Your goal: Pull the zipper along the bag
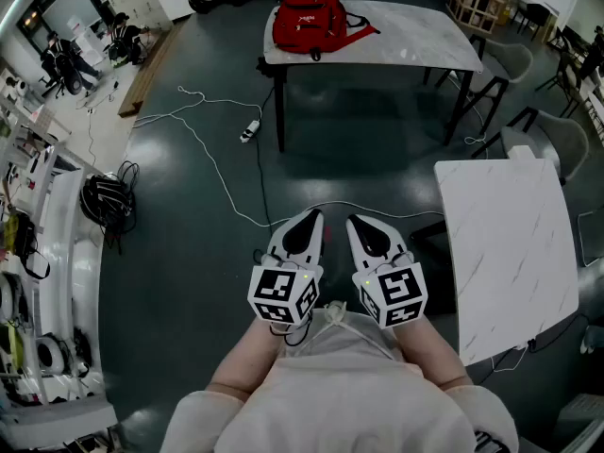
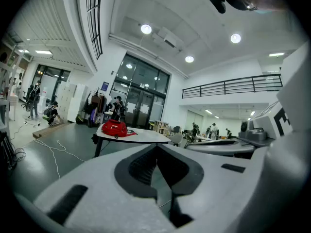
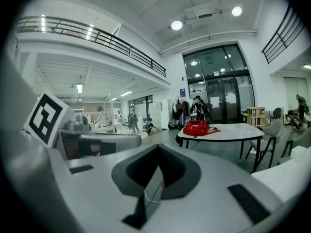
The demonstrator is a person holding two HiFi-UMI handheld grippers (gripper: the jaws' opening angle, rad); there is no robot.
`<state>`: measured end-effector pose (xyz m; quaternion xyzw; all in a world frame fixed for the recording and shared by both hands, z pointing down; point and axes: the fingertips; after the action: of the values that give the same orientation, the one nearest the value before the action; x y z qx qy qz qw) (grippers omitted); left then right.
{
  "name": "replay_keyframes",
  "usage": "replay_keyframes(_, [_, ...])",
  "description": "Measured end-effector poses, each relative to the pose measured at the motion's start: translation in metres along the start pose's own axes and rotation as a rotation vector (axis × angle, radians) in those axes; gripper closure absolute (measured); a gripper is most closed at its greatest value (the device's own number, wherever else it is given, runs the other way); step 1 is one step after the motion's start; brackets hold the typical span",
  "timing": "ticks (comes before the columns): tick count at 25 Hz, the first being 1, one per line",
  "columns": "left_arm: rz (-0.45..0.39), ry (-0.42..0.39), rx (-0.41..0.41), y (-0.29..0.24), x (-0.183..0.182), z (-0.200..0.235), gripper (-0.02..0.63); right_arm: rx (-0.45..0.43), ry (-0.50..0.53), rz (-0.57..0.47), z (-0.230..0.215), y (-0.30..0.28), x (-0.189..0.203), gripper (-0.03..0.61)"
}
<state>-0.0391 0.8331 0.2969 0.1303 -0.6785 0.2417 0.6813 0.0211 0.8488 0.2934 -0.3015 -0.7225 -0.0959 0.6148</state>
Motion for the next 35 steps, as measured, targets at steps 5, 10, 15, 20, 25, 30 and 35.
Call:
replay_keyframes(5, [0.008, -0.024, -0.024, 0.000, 0.001, 0.003, 0.594, -0.021, -0.010, 0.005, 0.000, -0.004, 0.002, 0.552])
replay_keyframes(10, [0.031, -0.019, -0.031, -0.003, 0.010, 0.004, 0.594, -0.026, -0.028, 0.019, -0.003, -0.009, 0.009, 0.552])
replay_keyframes(15, [0.054, -0.023, -0.046, -0.004, 0.016, 0.009, 0.594, -0.014, -0.079, 0.046, -0.009, -0.017, 0.018, 0.552])
replay_keyframes(20, [0.080, -0.030, -0.042, -0.020, 0.027, 0.021, 0.594, -0.030, -0.103, 0.064, -0.018, -0.037, 0.024, 0.552])
replay_keyframes(25, [0.084, -0.034, -0.028, -0.053, 0.030, 0.049, 0.594, -0.006, -0.120, 0.059, -0.041, -0.075, 0.016, 0.551])
replay_keyframes(30, [0.078, -0.027, 0.005, -0.107, 0.021, 0.093, 0.594, 0.048, -0.136, 0.064, -0.070, -0.129, 0.000, 0.551])
replay_keyframes(35, [0.077, -0.012, 0.065, -0.172, 0.002, 0.151, 0.594, 0.088, -0.142, 0.076, -0.088, -0.201, -0.025, 0.551])
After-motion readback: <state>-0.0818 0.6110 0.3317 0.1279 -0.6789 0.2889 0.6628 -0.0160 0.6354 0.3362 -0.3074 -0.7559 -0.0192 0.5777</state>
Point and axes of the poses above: the fingertips, and each gripper's own axes: y backward along the fingers, z to its left, x out of its underside, and after that the axes turned 9 degrees about -y, right-handed
